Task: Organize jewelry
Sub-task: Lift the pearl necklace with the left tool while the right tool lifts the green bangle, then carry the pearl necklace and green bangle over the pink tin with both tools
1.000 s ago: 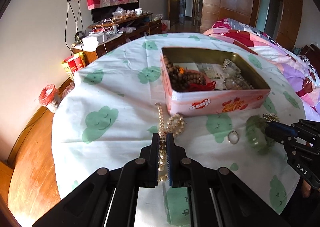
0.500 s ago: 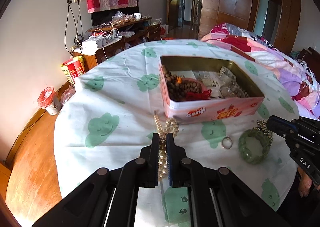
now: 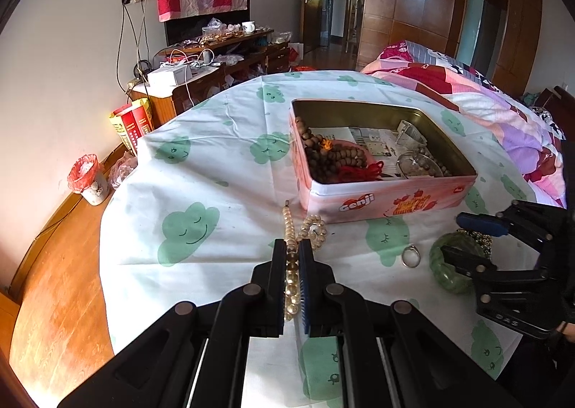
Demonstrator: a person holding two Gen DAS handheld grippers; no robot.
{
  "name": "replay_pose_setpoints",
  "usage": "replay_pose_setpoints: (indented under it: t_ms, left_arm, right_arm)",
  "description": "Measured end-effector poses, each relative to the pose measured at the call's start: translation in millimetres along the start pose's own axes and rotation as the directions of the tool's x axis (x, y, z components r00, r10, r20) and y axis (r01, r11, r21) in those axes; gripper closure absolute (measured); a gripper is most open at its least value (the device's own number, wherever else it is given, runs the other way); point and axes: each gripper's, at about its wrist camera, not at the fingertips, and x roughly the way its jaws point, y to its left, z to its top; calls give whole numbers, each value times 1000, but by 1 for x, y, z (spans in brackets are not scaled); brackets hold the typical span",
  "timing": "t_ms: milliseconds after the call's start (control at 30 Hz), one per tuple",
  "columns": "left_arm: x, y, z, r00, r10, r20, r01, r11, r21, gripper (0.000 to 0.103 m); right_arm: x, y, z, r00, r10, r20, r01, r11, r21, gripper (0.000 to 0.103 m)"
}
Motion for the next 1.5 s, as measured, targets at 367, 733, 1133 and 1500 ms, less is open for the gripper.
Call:
replay_pose_setpoints:
  t_ms: [367, 733, 1133, 1500]
  left_arm:
    - [-5, 5, 3, 1000, -9, 24, 9, 1000, -18, 98]
    - [-37, 4, 25, 993, -21, 112, 22, 1000, -8, 98]
    - [-46, -21, 66, 981, -43, 192, 26, 996, 89, 98]
    - [-8, -44, 90, 987, -18, 158, -6, 989, 145, 98]
  right_arm:
    - [-1, -13, -1, 999, 41, 21, -42, 996, 76, 93]
    - [-47, -22, 17, 984, 1, 177, -23, 992, 122, 93]
    - [-44, -54, 45, 976, -9, 218, -36, 979, 199, 93]
    - [-26, -75, 62, 976, -53, 213, 2, 973, 229, 93]
